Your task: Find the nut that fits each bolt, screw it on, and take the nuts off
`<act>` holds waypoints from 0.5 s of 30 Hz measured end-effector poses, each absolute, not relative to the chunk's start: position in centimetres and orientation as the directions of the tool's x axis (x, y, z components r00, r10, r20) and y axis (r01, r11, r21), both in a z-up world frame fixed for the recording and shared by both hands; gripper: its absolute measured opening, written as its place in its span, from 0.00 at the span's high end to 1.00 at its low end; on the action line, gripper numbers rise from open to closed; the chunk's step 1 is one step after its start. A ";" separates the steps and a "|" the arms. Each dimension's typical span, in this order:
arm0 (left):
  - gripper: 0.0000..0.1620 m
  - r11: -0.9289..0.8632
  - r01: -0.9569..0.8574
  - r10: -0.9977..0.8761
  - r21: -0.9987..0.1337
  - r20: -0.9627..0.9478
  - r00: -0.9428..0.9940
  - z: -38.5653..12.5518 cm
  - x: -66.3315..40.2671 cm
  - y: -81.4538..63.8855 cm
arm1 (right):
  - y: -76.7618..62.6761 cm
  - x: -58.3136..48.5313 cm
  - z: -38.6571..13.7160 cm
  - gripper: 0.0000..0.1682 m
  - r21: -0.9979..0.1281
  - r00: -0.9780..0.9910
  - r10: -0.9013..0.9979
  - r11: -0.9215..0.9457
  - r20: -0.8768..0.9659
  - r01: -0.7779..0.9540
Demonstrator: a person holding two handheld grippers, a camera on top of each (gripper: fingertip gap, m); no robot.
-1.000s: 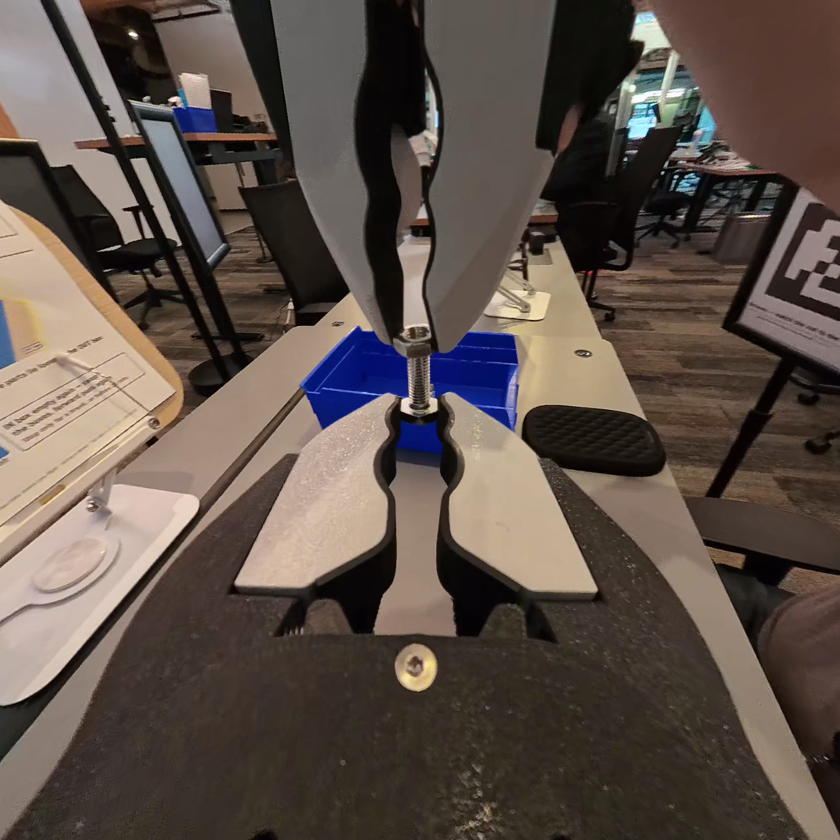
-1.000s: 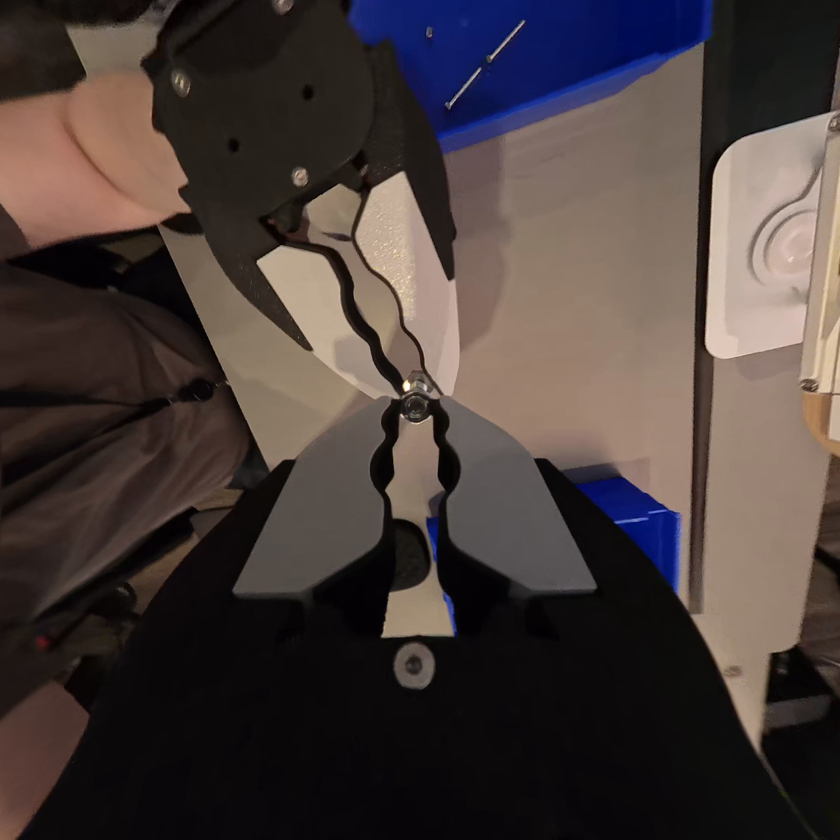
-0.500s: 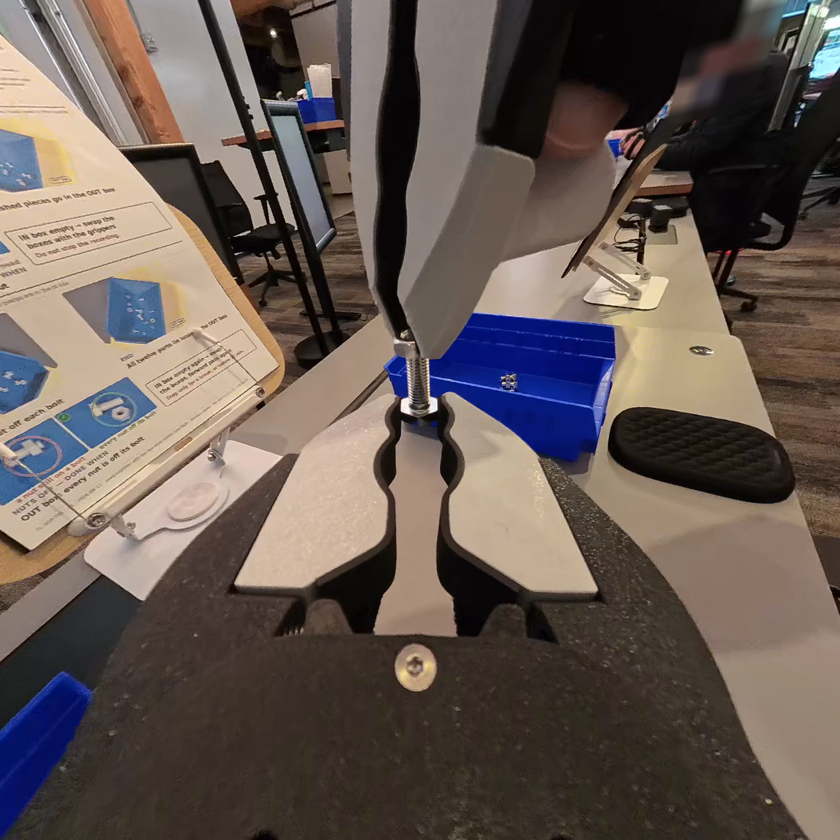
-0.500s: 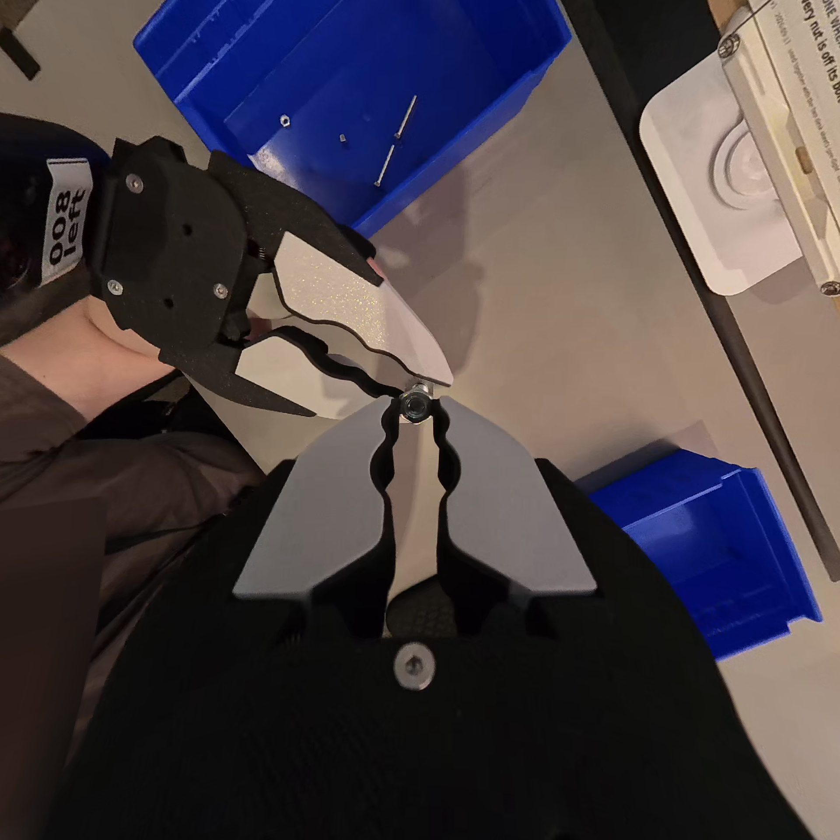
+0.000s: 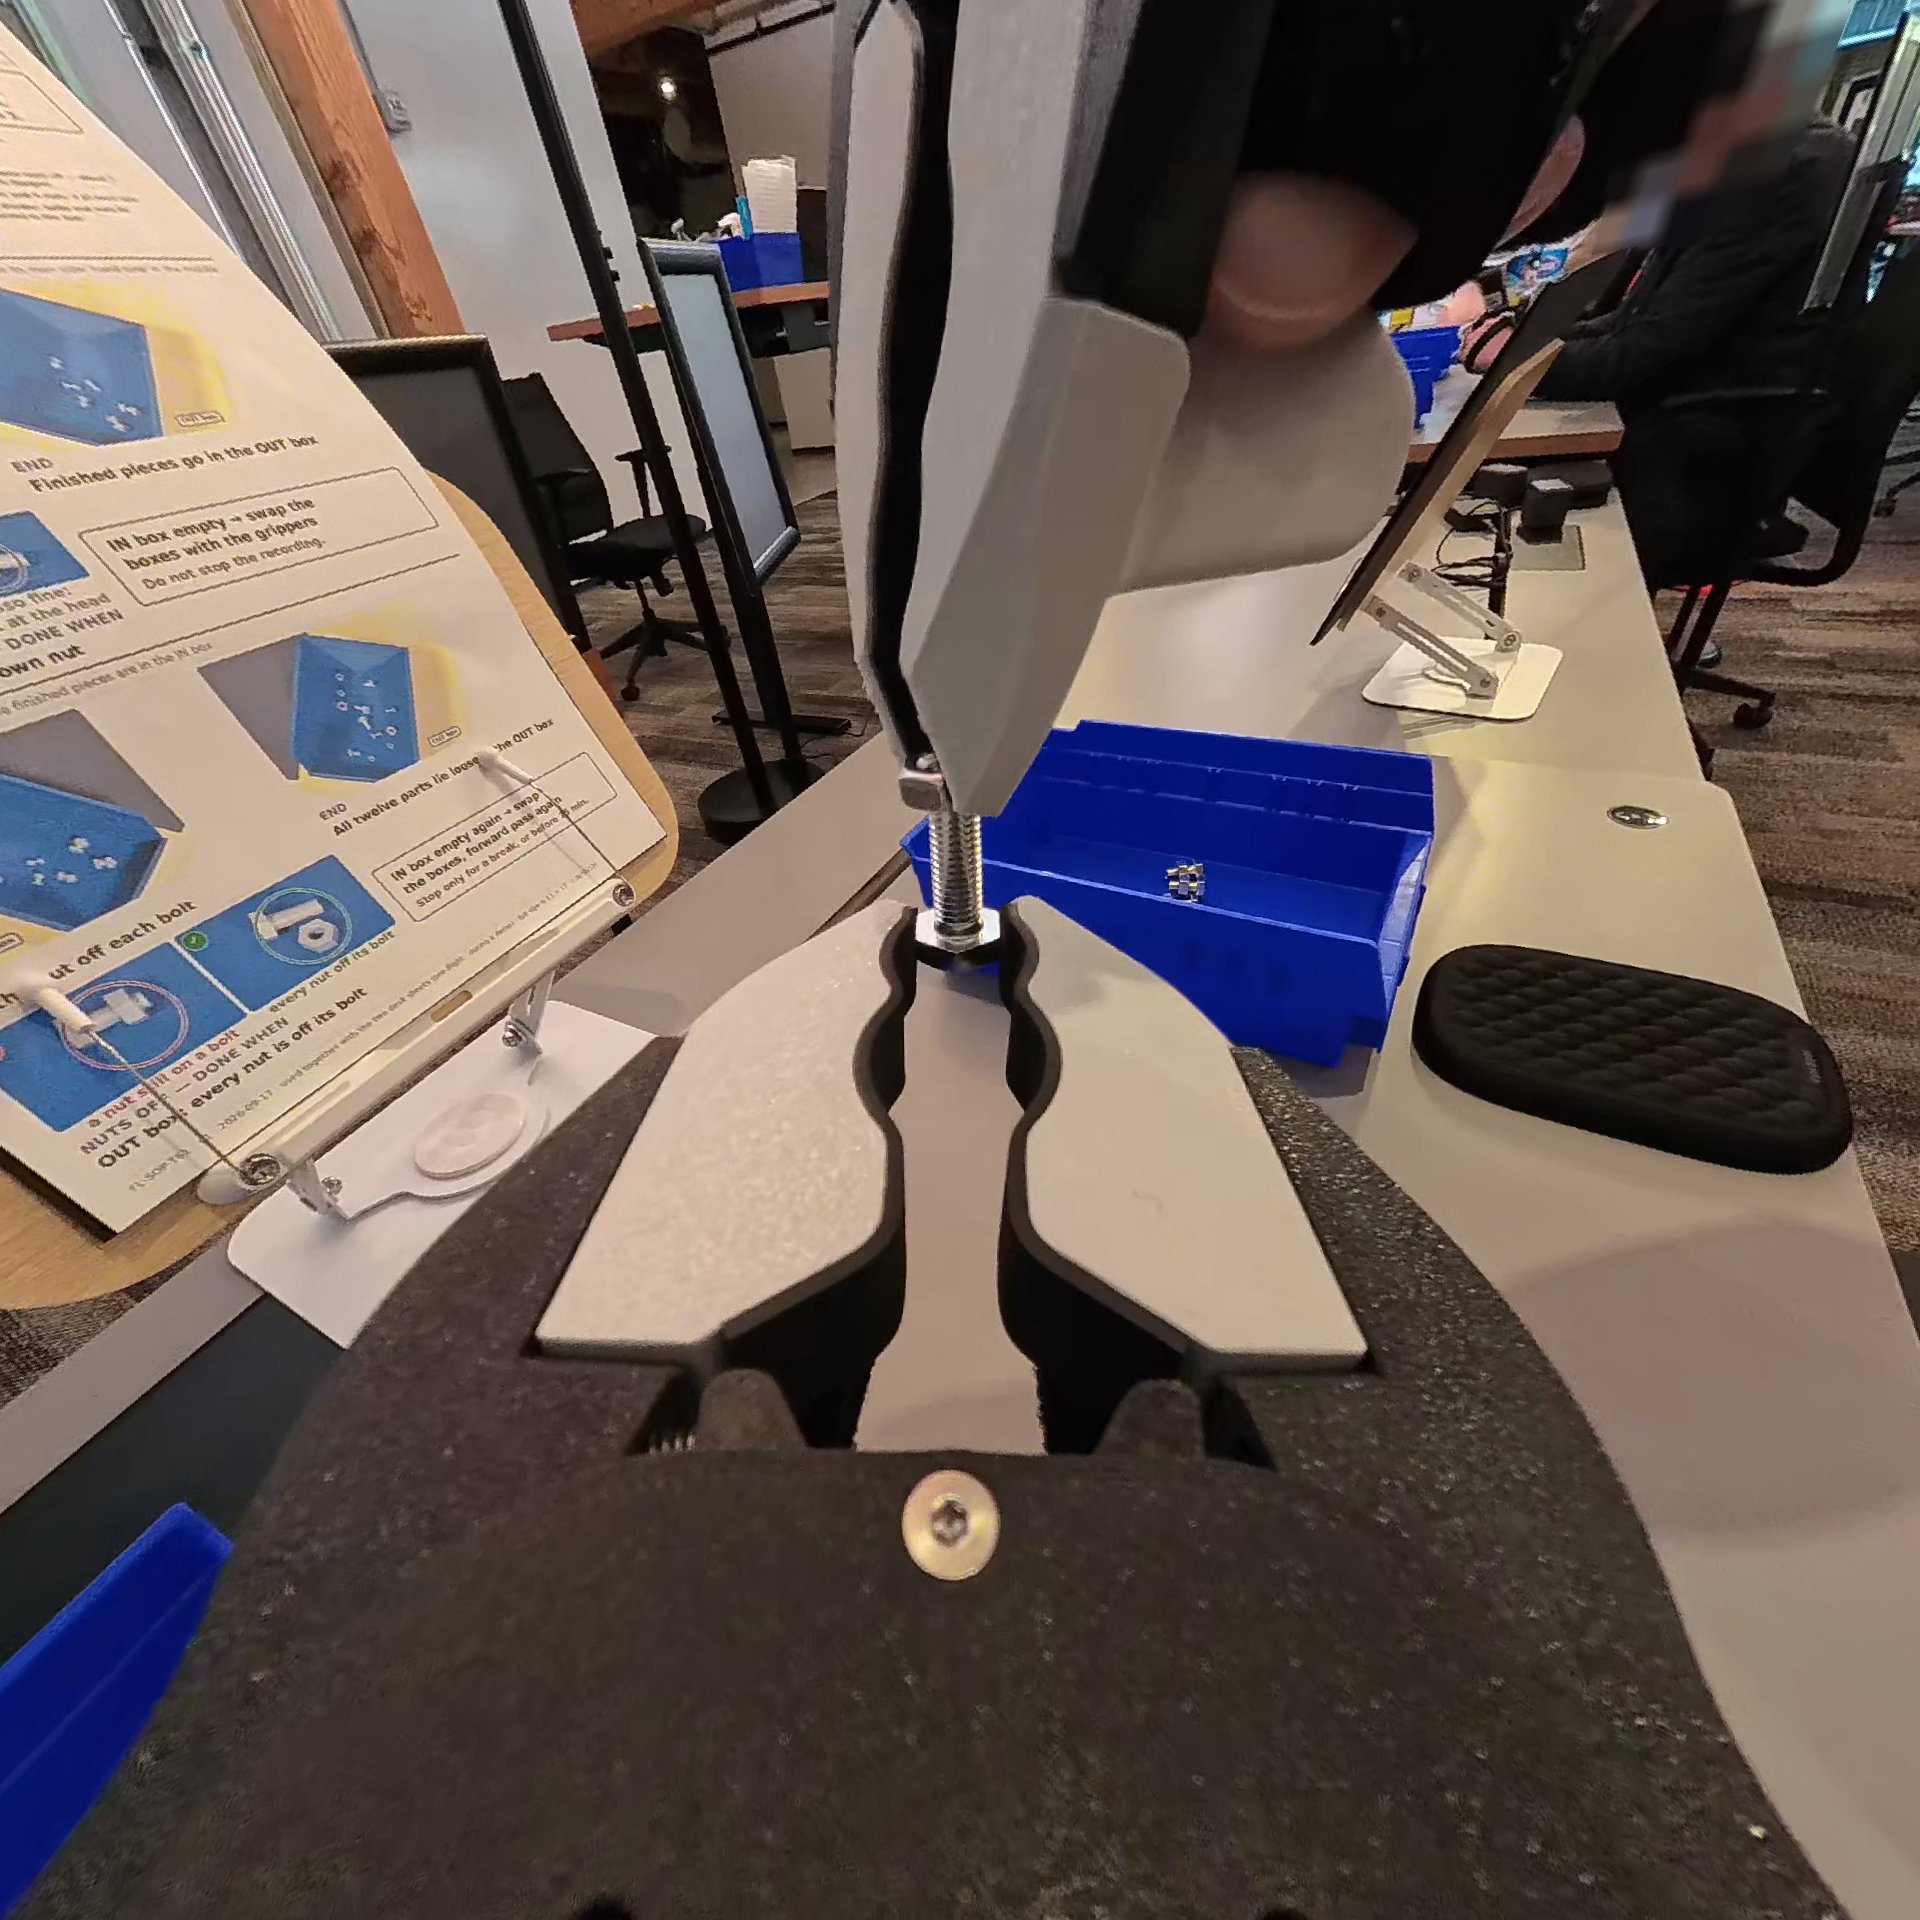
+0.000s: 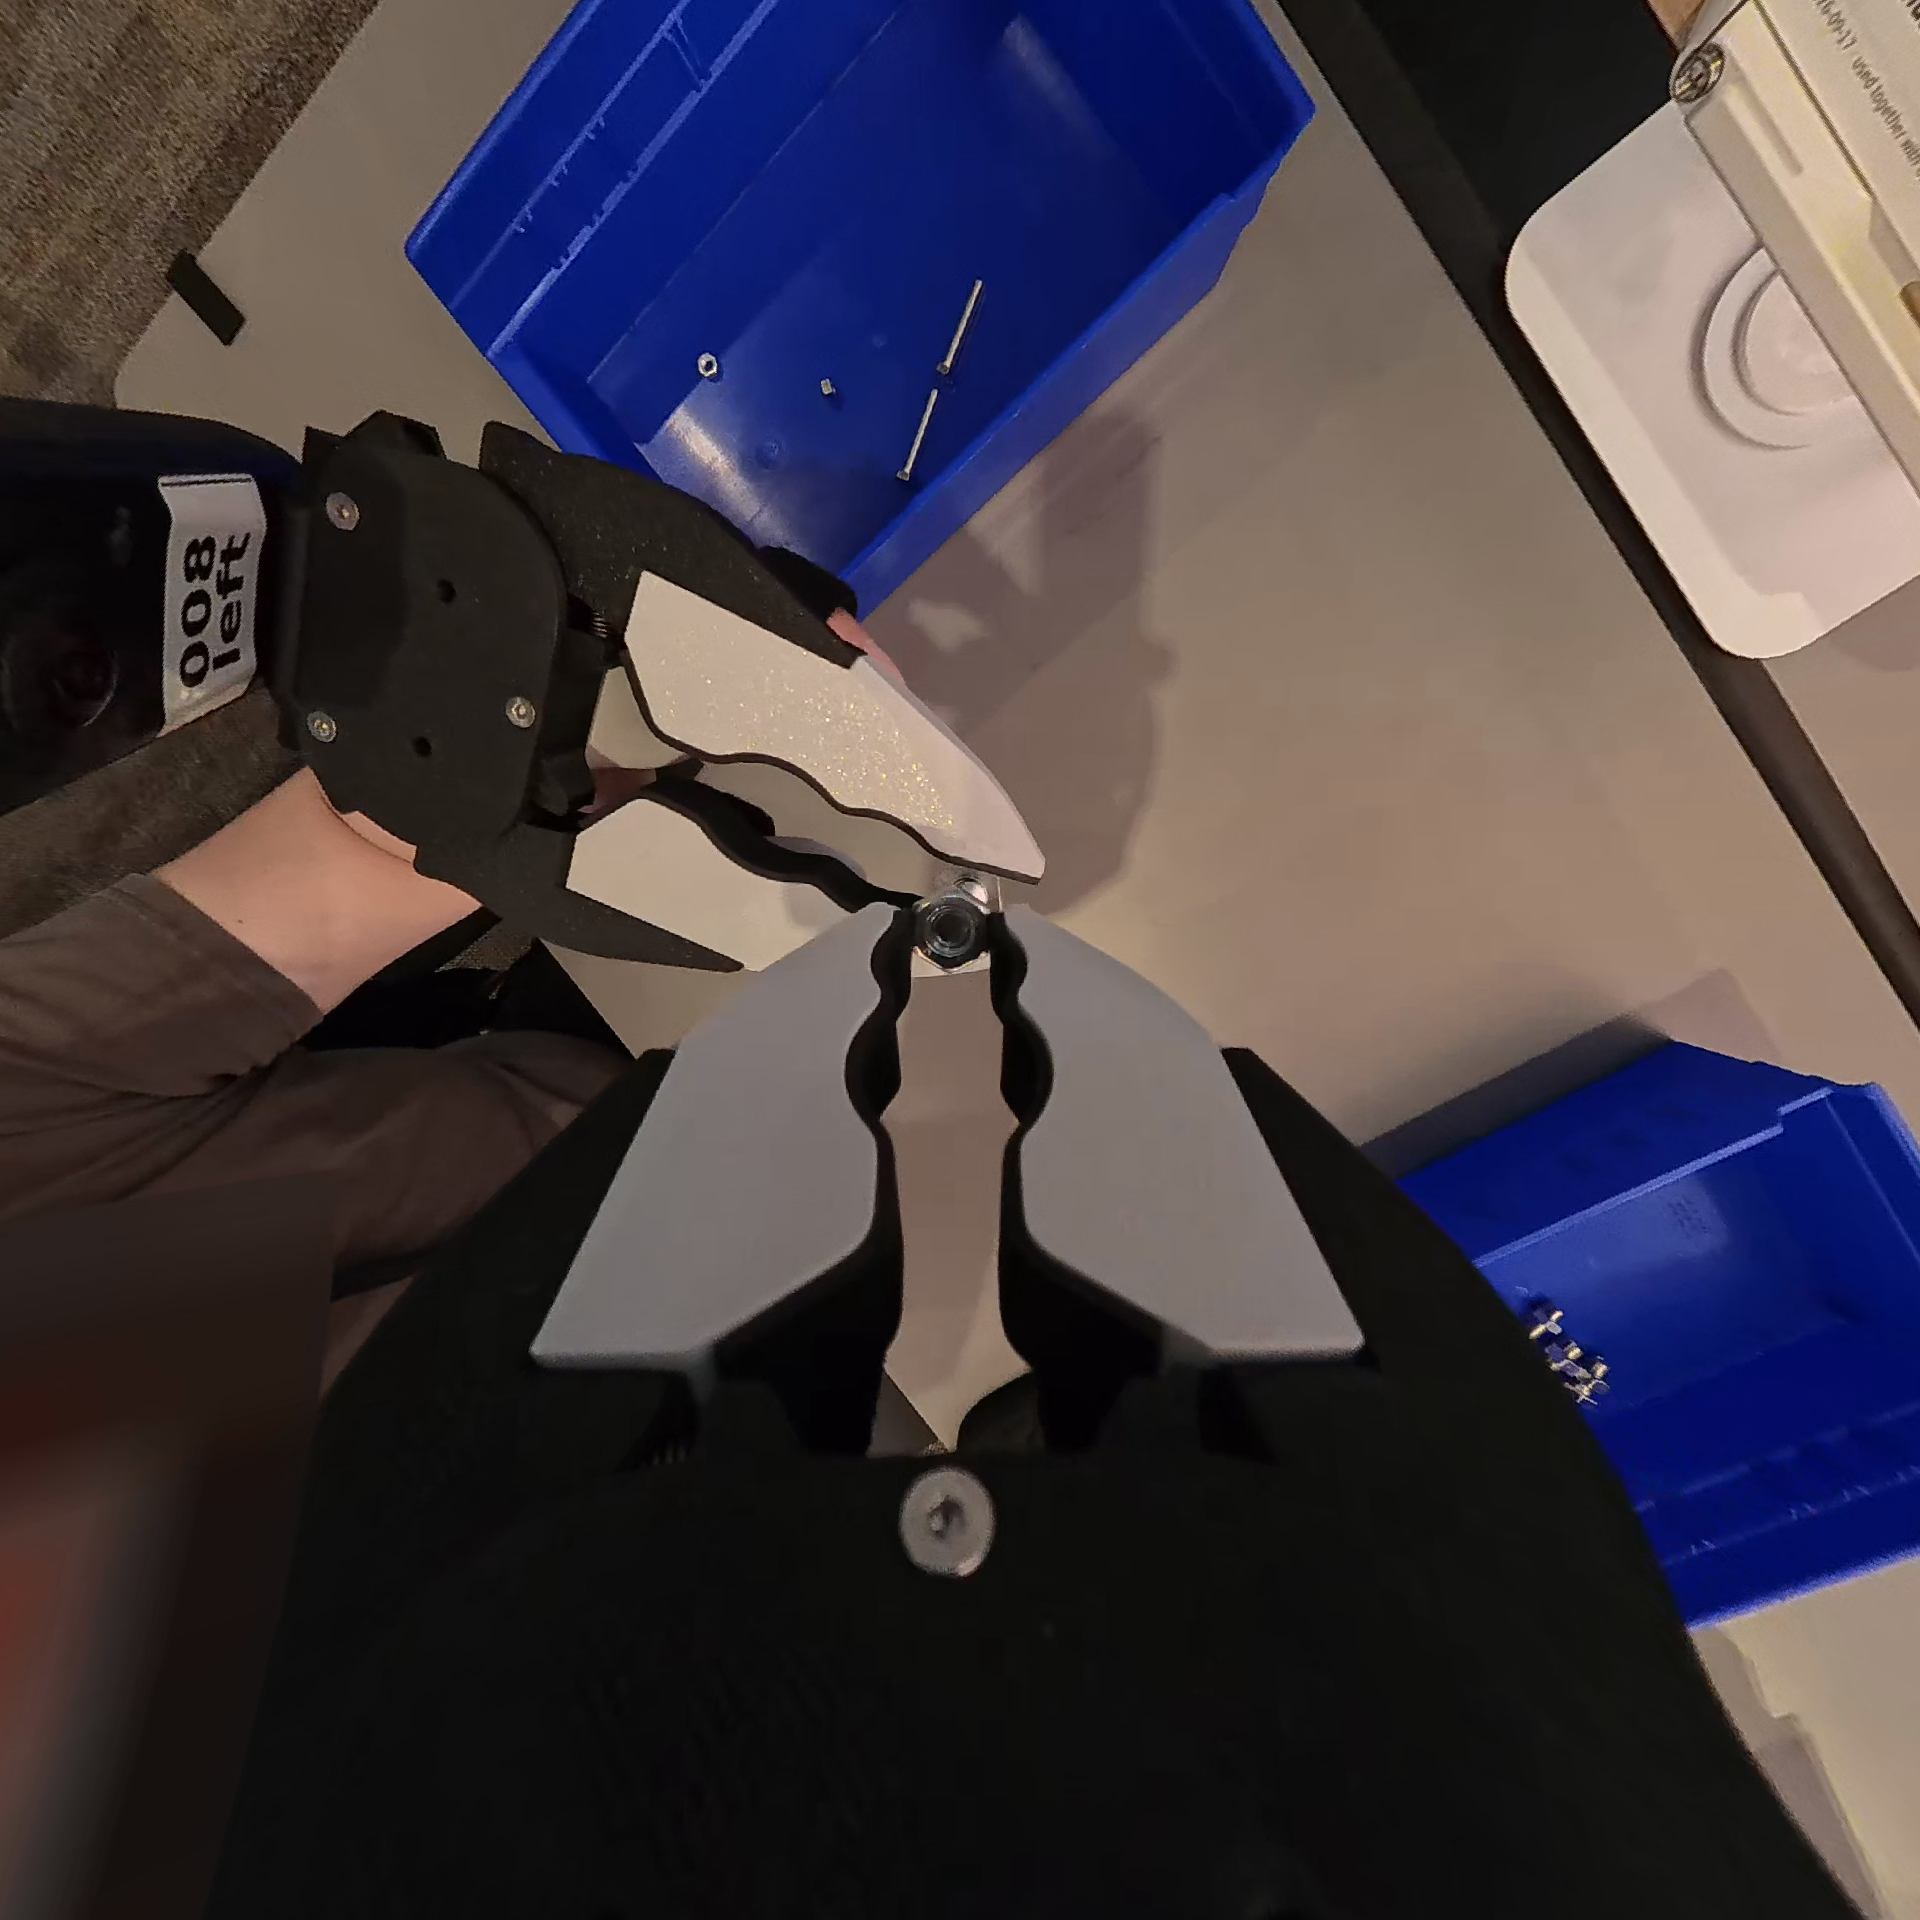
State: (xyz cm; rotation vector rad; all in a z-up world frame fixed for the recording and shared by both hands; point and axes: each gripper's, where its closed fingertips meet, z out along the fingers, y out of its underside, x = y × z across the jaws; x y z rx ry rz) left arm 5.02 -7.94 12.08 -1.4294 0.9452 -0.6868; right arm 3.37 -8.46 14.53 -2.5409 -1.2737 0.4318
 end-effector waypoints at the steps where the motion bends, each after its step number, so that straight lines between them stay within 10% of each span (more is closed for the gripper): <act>1: 0.91 0.062 -0.148 -0.862 -0.987 -0.128 0.491 12.1 5.0 -7.9 | -8.4 3.4 14.5 0.91 -0.362 0.569 0.810 -0.577 -0.141 0.732; 15: 0.91 0.040 -0.114 -0.881 -0.993 -0.089 0.465 12.3 4.9 -8.1 | -8.4 3.0 14.1 0.90 -0.362 0.539 0.836 -0.537 -0.105 0.762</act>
